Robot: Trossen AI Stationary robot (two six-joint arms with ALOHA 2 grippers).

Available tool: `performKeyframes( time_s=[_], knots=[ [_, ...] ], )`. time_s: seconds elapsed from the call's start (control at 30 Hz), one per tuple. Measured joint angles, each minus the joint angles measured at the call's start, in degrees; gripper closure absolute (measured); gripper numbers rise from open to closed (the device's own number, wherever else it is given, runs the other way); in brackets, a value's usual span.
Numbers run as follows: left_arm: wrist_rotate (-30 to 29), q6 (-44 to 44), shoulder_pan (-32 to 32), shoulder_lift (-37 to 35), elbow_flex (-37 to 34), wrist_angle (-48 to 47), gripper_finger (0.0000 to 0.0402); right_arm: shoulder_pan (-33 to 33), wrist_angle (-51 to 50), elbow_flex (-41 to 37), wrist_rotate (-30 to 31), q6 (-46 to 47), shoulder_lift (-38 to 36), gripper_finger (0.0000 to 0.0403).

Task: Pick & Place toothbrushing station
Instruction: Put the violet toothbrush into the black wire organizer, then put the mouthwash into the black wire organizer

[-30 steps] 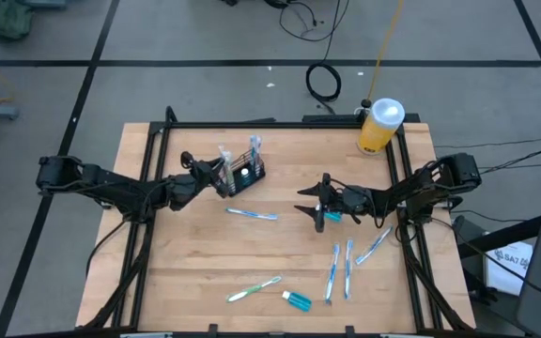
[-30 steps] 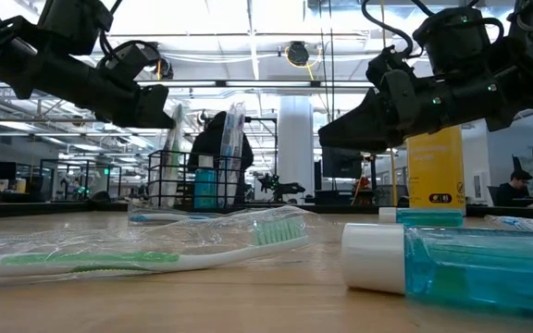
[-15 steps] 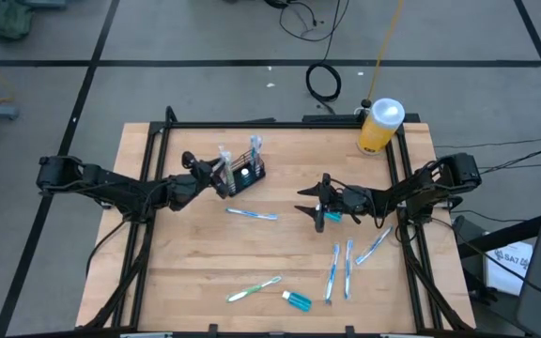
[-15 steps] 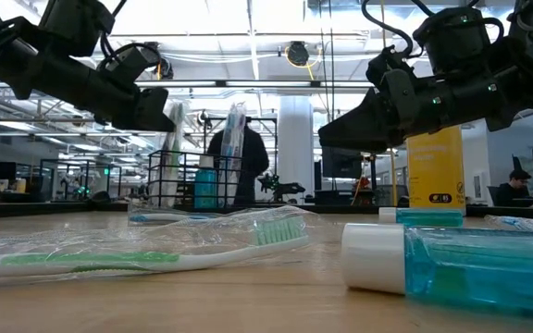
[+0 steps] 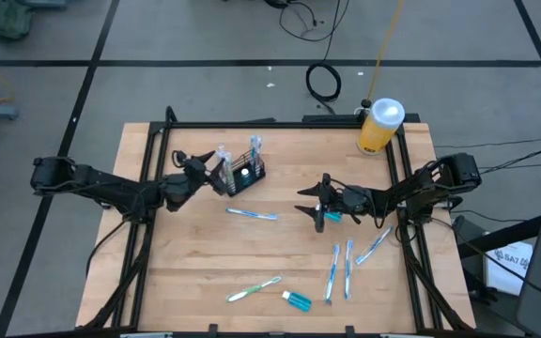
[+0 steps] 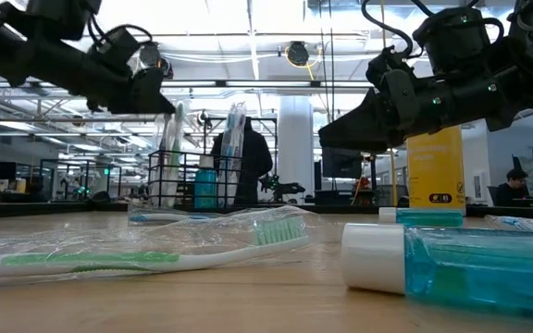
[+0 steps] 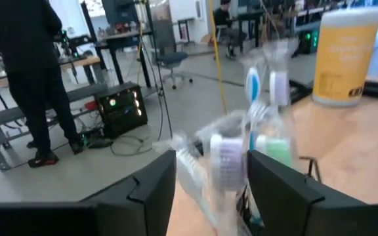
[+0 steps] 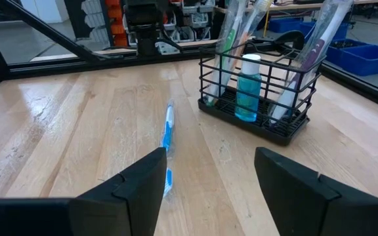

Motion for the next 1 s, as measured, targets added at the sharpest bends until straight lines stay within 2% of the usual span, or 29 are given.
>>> performKeyframes(
  time_s=[0.23,0.37,0.53,0.63,0.73,0.87,1.0],
  knots=[
    [0.3,2.9,-6.2,-6.9,0.0,0.1,0.0208,0.0,-1.0,0.0,0.0,2.5,0.0,0.0179],
    [5.1,4.6,-9.6,-9.3,0.0,0.6,0.0208,0.0,-0.9,0.0,0.0,2.6,0.0,0.0179],
    [13.8,7.4,-10.6,-9.7,0.0,5.4,0.0208,0.0,-0.4,0.1,-0.2,2.6,-0.2,0.0179],
    [15.6,6.2,-10.6,-9.7,0.1,6.8,0.0208,0.0,-3.1,2.0,-3.0,2.6,-3.4,0.0179],
    [15.6,4.2,-10.6,-9.7,0.1,6.5,0.0208,0.8,-14.8,5.6,-4.5,2.6,-7.9,0.0179],
    [15.7,1.6,-10.7,-9.5,0.1,5.7,0.0208,2.5,-44.2,14.9,-4.1,2.8,-13.2,0.0179],
    [15.8,0.0,-10.7,-9.5,0.1,4.4,0.0208,4.2,-73.2,24.6,-0.8,8.6,-13.9,0.0179]
  ],
)
